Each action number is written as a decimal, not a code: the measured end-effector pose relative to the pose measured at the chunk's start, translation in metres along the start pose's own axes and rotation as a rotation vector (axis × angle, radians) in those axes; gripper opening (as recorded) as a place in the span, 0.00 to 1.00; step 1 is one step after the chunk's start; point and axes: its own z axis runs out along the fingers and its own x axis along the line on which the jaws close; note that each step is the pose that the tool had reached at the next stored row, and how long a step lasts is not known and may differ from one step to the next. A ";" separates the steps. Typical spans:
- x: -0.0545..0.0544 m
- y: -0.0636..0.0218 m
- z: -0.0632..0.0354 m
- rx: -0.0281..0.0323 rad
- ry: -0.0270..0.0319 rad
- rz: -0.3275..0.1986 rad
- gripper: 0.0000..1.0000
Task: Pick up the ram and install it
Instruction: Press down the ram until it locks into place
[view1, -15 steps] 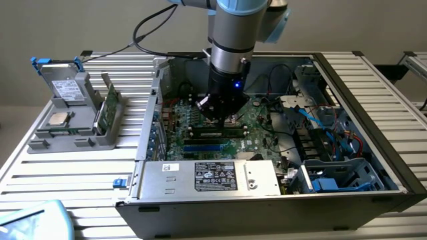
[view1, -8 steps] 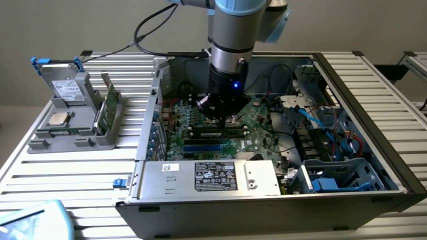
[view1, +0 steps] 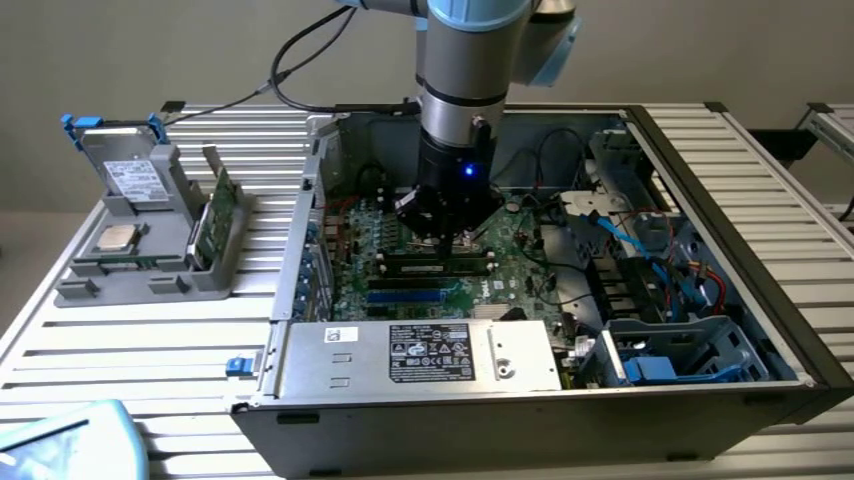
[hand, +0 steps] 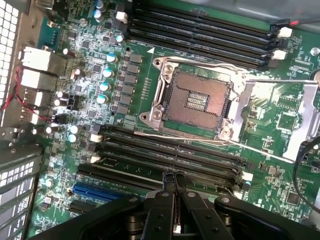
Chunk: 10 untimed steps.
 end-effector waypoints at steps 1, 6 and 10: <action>0.000 0.0000 0.0000 -0.0003 -0.0001 0.009 0.11; 0.000 0.0000 0.0000 -0.0021 -0.0006 0.064 0.11; 0.001 0.0001 0.0000 -0.0030 -0.0008 0.087 0.11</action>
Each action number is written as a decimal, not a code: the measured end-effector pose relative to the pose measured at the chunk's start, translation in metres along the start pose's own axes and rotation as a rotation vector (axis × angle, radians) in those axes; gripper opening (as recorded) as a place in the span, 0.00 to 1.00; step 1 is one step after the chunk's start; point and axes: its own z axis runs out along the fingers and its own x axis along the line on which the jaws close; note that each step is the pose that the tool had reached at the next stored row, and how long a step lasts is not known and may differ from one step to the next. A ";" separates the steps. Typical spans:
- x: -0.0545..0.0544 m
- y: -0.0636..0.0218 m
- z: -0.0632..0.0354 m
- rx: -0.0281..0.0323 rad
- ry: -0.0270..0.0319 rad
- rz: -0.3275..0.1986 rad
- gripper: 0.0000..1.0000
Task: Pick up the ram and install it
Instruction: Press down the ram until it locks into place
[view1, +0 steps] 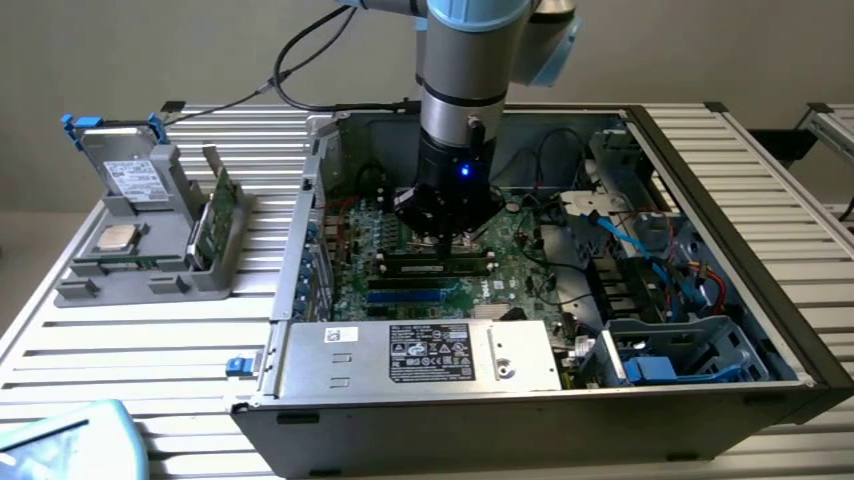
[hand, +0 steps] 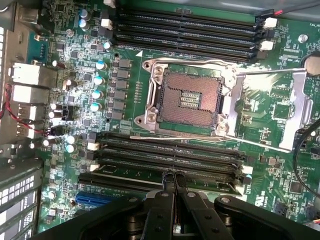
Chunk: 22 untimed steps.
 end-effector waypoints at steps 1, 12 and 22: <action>0.000 0.0000 0.0000 -0.0002 -0.0001 0.004 0.11; 0.002 0.0001 0.0001 -0.0031 -0.0013 0.091 0.11; 0.002 0.0002 0.0001 -0.0049 -0.0021 0.134 0.11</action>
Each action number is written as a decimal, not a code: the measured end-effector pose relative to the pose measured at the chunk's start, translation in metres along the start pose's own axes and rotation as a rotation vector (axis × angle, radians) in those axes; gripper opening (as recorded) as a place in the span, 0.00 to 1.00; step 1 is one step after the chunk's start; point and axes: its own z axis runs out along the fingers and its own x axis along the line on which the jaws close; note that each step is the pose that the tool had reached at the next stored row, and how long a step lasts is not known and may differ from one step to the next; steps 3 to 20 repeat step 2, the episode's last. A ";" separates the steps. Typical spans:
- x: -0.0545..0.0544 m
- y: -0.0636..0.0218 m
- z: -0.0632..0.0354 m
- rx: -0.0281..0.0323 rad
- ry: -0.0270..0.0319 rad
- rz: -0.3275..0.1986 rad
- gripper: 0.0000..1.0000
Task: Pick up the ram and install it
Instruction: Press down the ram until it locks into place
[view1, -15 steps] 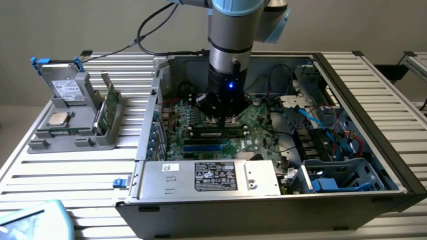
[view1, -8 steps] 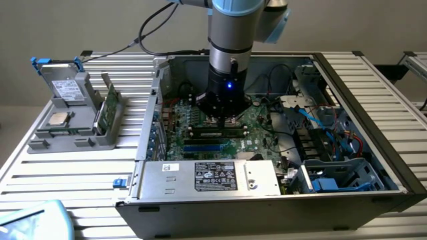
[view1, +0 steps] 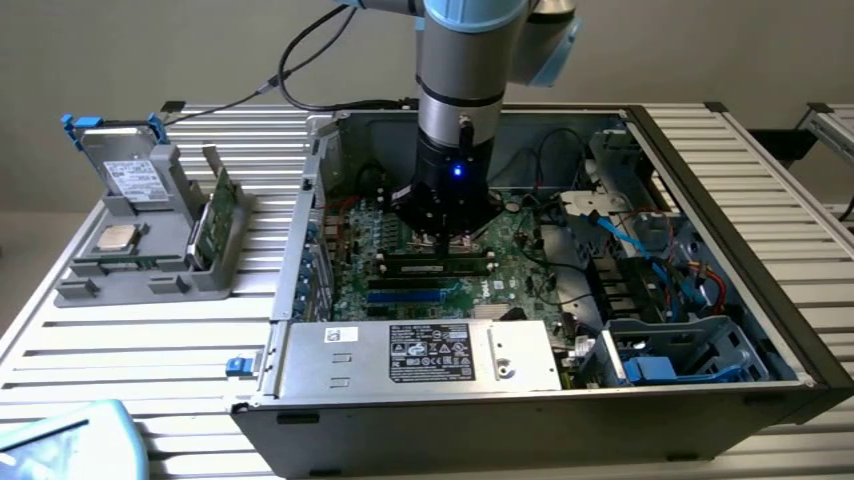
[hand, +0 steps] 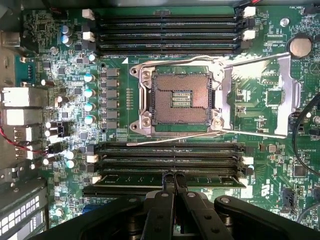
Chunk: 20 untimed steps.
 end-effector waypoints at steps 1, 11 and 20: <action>0.000 0.0000 0.0000 0.0000 0.0000 0.000 0.11; 0.000 0.0000 0.0000 0.0000 0.0000 0.001 0.11; 0.000 0.0000 0.0000 0.0000 0.0000 0.001 0.11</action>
